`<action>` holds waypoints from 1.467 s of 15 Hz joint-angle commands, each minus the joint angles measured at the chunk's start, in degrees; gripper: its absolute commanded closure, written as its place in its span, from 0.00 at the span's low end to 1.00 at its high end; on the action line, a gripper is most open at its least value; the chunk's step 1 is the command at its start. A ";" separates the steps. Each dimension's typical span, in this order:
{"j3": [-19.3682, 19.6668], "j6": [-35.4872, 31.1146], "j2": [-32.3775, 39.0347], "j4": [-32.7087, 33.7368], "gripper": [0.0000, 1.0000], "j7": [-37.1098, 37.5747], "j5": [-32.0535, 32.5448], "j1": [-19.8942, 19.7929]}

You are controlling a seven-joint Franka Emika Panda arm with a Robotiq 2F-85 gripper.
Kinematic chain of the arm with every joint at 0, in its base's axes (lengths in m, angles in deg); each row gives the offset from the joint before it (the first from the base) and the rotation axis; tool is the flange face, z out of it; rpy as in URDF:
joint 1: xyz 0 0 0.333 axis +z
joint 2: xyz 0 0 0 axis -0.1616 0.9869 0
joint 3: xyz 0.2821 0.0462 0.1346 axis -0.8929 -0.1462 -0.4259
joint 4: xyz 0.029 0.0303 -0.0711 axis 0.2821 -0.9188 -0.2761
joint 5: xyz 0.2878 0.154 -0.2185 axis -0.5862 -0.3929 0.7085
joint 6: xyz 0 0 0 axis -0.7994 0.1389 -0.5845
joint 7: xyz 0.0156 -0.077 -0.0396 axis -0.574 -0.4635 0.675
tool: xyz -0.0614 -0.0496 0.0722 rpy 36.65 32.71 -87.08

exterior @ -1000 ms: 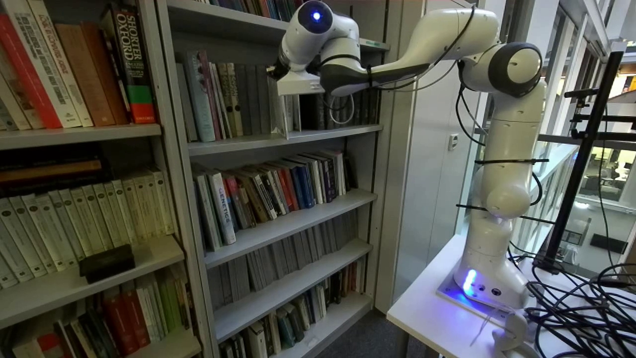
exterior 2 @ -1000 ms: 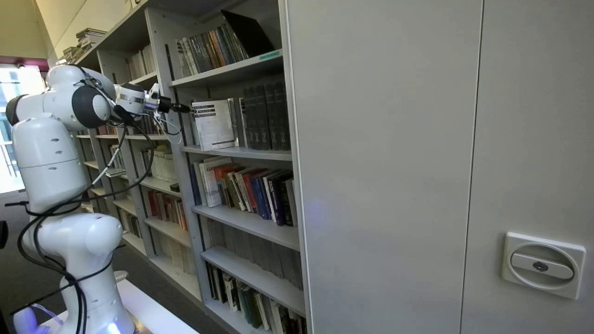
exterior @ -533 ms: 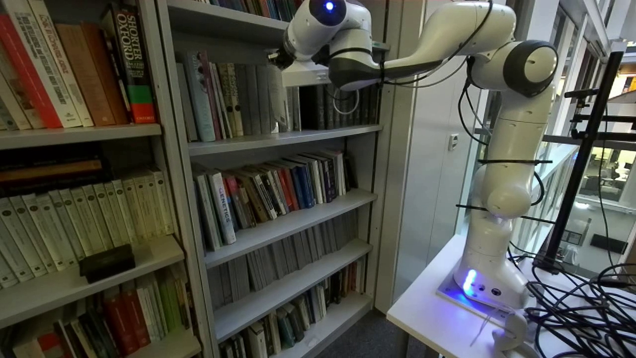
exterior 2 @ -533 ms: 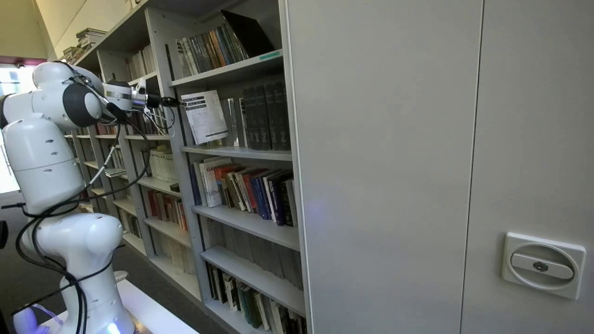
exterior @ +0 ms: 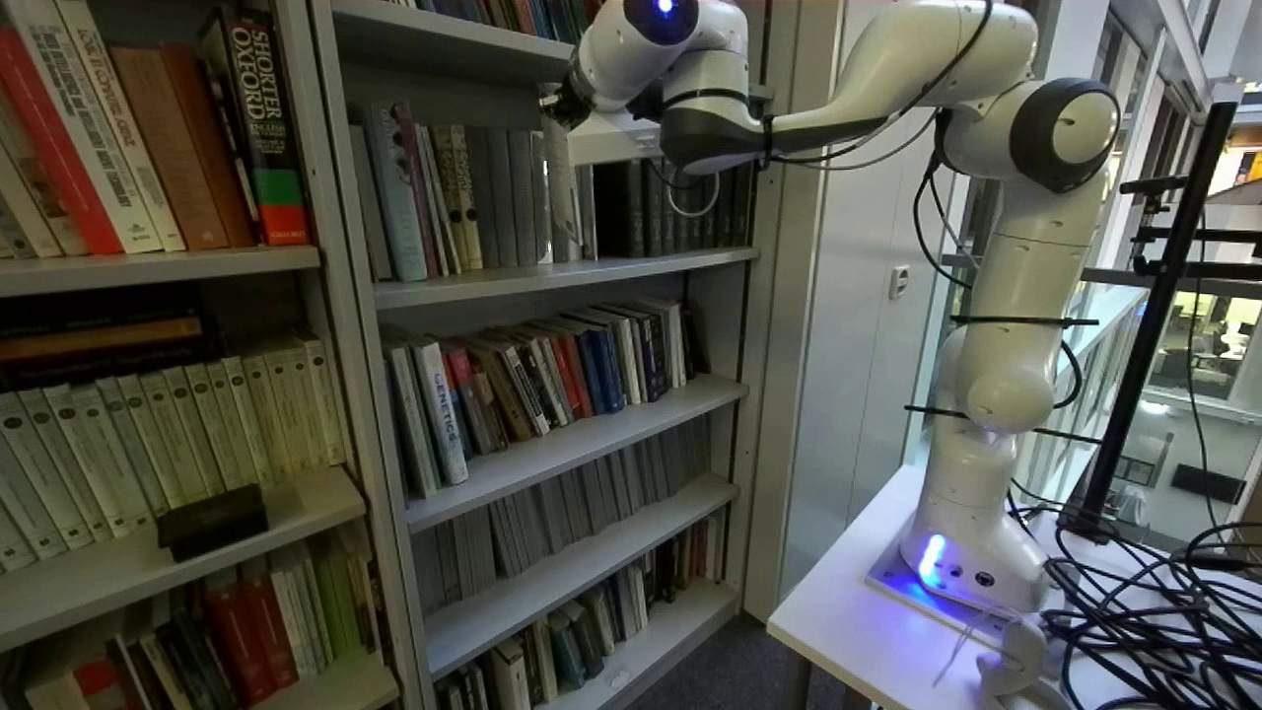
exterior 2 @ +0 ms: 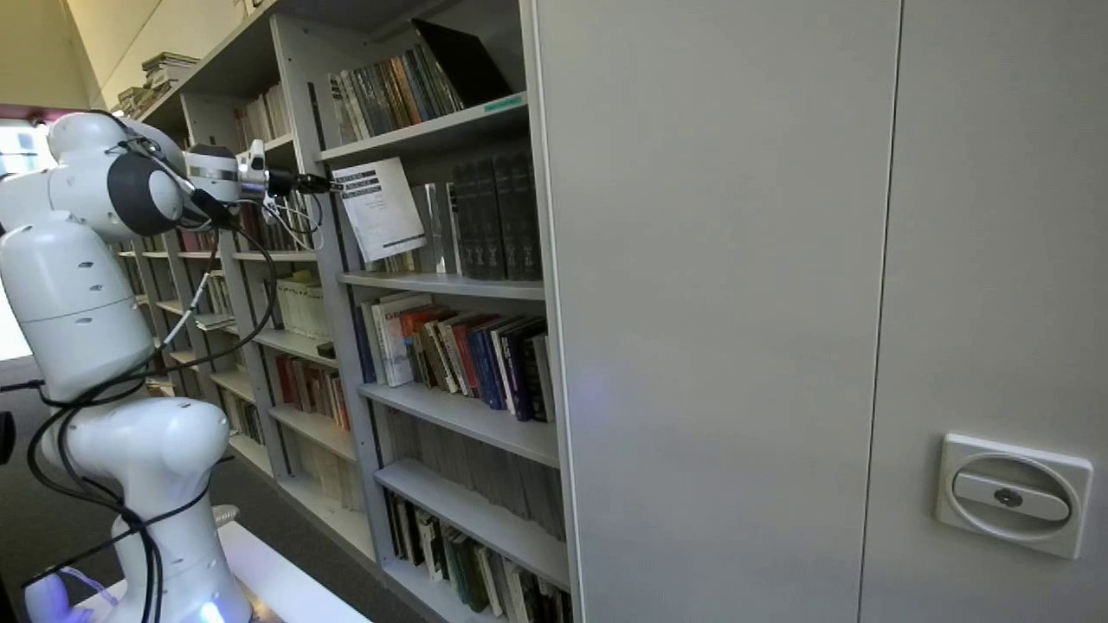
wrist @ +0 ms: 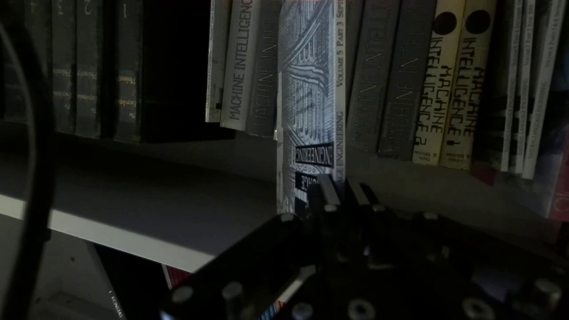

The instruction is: Pick up two small books from the compartment of the book shelf and move them to the right.

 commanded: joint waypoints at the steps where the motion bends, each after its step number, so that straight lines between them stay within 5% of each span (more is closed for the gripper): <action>1: 0.63 0.32 -1.85 -1.90 0.98 -2.09 -0.10 -0.89; 22: 1.47 -1.64 0.20 -2.00 0.93 -3.78 -6.12 -1.23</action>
